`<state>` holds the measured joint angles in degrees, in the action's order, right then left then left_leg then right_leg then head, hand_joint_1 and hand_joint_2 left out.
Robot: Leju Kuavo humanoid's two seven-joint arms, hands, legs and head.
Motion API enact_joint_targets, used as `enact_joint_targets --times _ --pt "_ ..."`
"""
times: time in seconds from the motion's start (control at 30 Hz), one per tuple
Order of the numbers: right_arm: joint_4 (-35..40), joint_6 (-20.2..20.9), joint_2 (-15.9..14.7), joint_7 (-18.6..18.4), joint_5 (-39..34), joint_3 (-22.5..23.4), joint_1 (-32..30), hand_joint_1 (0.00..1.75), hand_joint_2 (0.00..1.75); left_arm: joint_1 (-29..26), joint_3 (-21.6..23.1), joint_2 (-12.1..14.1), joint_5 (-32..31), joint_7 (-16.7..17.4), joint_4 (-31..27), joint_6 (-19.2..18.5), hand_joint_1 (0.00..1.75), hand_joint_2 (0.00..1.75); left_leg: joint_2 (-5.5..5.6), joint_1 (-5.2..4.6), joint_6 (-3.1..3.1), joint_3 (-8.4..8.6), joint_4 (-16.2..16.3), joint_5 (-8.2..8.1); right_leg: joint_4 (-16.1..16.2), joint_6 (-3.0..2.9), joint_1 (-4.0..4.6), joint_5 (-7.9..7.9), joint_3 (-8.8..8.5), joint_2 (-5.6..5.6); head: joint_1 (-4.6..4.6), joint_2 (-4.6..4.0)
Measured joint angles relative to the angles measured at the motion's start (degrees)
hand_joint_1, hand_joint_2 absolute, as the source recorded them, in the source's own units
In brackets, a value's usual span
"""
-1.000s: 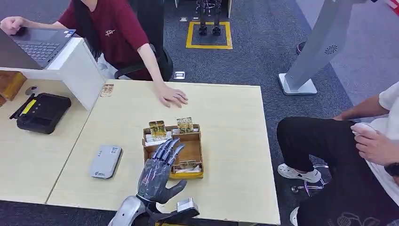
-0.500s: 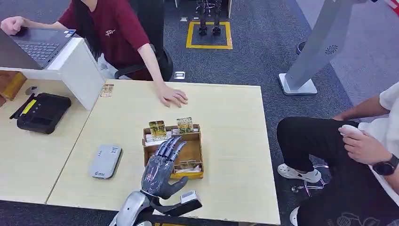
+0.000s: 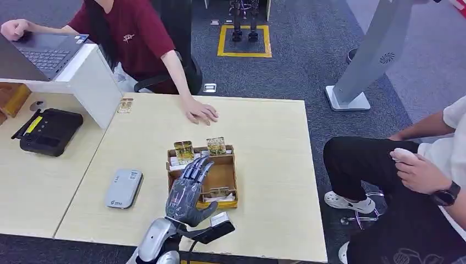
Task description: Pass the card to the sensor for recognition and then transmit it.
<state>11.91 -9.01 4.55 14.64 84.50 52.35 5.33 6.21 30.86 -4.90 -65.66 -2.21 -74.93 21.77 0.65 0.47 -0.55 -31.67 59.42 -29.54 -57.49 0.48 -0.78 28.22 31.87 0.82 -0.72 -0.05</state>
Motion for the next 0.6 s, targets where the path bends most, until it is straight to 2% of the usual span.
enact_joint_targets --times 0.6 --pt "0.0 -0.1 0.0 -0.3 -0.6 0.0 0.0 0.00 0.00 0.1 -0.3 -0.2 -0.3 -0.7 1.2 0.1 0.00 1.75 0.00 0.00 0.00 0.00 0.0 0.00 0.0 0.00 0.00 0.00 0.00 0.00 0.00 0.00"
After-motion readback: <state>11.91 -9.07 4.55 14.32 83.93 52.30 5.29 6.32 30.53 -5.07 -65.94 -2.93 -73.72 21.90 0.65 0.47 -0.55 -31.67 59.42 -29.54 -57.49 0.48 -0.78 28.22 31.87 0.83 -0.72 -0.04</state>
